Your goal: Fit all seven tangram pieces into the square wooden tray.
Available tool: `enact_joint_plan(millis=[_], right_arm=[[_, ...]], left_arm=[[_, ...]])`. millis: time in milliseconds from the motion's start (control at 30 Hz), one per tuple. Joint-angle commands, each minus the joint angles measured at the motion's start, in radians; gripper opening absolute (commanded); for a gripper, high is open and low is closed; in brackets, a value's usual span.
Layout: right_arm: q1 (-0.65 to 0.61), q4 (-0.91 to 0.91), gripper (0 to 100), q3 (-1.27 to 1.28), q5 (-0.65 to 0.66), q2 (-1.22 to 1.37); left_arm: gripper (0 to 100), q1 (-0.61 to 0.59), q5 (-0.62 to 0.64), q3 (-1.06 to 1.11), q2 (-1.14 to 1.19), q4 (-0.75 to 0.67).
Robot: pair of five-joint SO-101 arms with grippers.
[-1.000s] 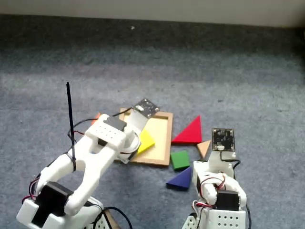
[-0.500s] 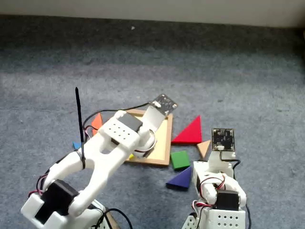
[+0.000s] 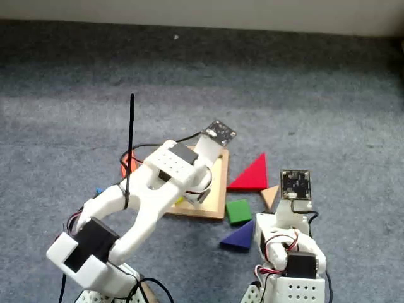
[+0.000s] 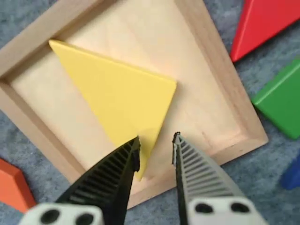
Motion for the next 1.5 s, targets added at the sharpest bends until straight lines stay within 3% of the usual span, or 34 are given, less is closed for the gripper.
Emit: enact_joint_plan(millis=[0, 167, 367, 767, 1033, 1300, 1467], right_arm=[[0.010, 0.007, 0.9, 0.150, 0.009, -0.012], [0.010, 0.007, 0.9, 0.150, 0.009, -0.012], [0.010, 0.007, 0.9, 0.150, 0.009, -0.012], [0.010, 0.007, 0.9, 0.150, 0.009, -0.012], [0.010, 0.007, 0.9, 0.150, 0.009, -0.012], [0.010, 0.007, 0.9, 0.150, 0.009, -0.012], [0.010, 0.007, 0.9, 0.150, 0.009, -0.012]], left_arm=[[15, 0.007, 0.009, -0.028, -0.114, -0.002], [15, 0.007, 0.009, -0.030, -0.174, -0.008], [23, -0.001, 0.009, -0.038, -0.091, -0.061], [23, -0.062, 0.000, -0.036, -0.051, -0.187], [23, -0.047, -0.032, -0.027, -0.059, -0.187], [6, 0.068, -0.035, -0.027, -0.051, -0.193], [5, 0.073, -0.035, 0.001, -0.050, -0.265]])
